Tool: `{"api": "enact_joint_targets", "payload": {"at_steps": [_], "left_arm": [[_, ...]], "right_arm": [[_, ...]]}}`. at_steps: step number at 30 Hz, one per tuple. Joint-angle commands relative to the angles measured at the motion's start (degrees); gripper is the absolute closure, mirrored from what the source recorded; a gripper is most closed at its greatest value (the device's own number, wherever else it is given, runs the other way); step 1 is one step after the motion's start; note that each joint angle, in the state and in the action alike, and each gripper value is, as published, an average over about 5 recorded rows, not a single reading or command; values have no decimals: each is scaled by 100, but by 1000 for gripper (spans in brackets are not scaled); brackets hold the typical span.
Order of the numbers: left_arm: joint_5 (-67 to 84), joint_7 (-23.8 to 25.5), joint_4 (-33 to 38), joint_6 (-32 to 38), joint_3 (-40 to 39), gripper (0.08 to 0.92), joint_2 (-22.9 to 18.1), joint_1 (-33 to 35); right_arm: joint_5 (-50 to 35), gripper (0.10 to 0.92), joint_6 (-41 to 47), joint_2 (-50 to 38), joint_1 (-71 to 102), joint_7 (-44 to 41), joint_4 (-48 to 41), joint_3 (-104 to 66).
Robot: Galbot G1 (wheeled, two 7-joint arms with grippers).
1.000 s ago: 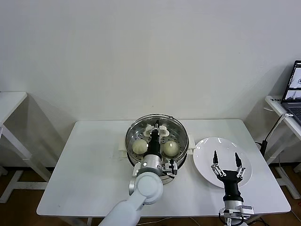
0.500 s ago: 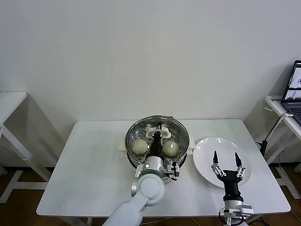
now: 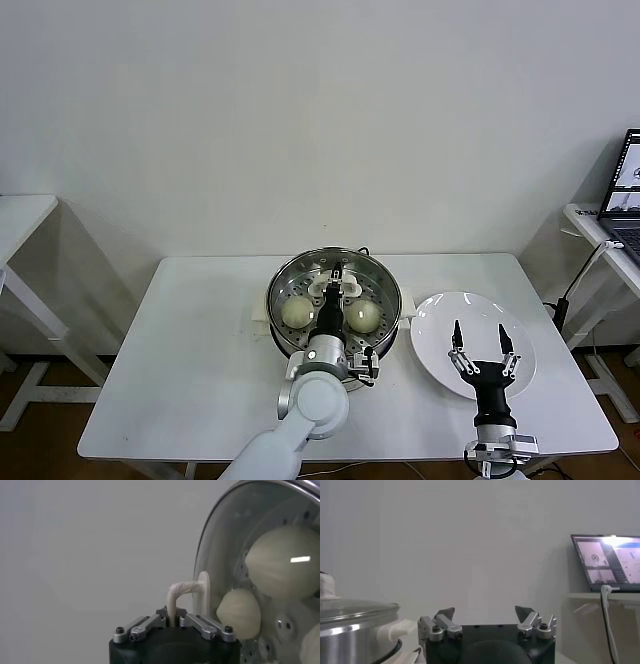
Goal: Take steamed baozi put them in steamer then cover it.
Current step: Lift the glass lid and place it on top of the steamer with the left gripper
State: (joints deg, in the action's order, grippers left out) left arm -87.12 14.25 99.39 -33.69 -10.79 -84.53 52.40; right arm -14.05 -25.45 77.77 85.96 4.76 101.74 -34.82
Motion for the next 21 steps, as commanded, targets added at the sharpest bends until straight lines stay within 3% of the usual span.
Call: {"api": "enact_joint_targets", "payload": {"at_steps": [1,8,14,21], "left_arm": [[17,2,3,43,25,807,-1,22],[81,-116,84,140,101,781,35,52],[121,-167,626,137,90,619,326,305],[262,-209,1862,110,134,420,1072,1049]], "right_arm": [[13,203,2,6,-4,0,4,12],[11,203,-9,-10,-8,-3,-17,8],[3,203,-30,-33,-33,-4,-62,11],[-5,203,-50,-84,-120,-2,-155,37]]}}
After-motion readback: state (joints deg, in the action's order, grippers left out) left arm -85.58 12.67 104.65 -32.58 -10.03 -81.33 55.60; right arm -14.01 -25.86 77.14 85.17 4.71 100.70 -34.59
